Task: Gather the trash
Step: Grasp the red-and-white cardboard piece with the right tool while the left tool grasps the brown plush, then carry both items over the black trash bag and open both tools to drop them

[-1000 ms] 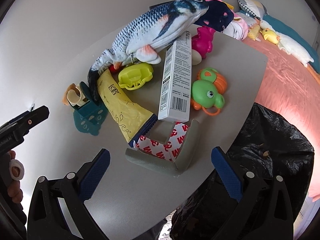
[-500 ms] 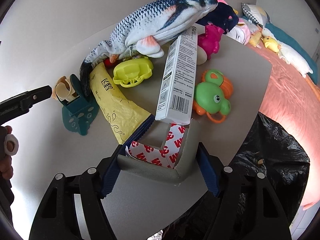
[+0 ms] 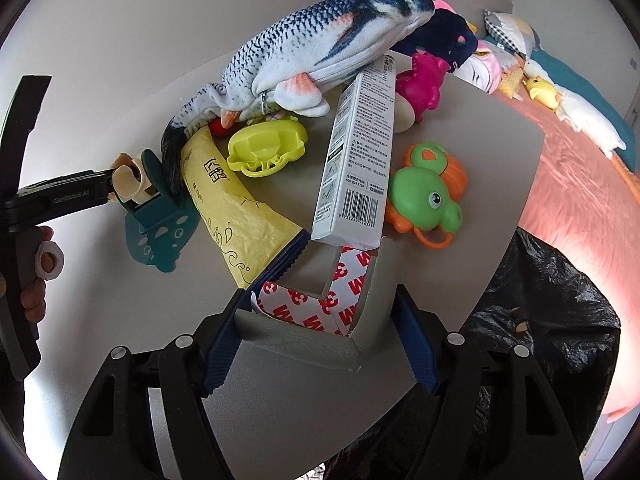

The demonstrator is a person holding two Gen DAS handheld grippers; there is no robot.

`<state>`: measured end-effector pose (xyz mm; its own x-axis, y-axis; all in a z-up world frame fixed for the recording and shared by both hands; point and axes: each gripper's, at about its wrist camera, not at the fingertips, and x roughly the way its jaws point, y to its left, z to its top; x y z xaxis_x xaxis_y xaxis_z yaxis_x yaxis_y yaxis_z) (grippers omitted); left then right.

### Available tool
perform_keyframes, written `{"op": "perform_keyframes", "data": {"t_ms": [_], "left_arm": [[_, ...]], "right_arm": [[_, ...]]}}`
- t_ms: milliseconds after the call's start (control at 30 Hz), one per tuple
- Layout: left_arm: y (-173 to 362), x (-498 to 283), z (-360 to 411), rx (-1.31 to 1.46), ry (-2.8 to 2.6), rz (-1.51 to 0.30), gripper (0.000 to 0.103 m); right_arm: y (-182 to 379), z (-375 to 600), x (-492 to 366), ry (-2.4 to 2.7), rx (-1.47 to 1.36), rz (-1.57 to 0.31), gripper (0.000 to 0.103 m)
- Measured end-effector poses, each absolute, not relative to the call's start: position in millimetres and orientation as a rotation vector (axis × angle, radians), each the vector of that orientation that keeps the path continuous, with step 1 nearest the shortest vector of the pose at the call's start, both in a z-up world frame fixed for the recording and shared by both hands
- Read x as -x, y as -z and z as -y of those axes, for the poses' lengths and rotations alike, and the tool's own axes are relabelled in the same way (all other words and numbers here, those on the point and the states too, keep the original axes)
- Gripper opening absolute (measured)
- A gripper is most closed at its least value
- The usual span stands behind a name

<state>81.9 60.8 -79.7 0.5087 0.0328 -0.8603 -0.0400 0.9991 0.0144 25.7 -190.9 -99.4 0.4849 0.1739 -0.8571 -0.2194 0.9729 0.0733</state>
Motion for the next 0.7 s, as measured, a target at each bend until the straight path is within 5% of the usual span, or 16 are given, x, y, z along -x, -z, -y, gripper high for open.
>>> {"op": "perform_keyframes", "data": {"t_ms": [200,700], "left_arm": [[78.8,-77.8,-64.9,0.051,-0.022,-1.035,0.04],[38.2,-43.5,-56.9,0.091,-0.053,-0.966,0.038]], "right_arm": [[98.1,192.3,-24.8,-0.245,0.03,-1.044,0.071],[77.0,203.3,-12.8,-0.308,-0.049,-1.002,0.069]]}}
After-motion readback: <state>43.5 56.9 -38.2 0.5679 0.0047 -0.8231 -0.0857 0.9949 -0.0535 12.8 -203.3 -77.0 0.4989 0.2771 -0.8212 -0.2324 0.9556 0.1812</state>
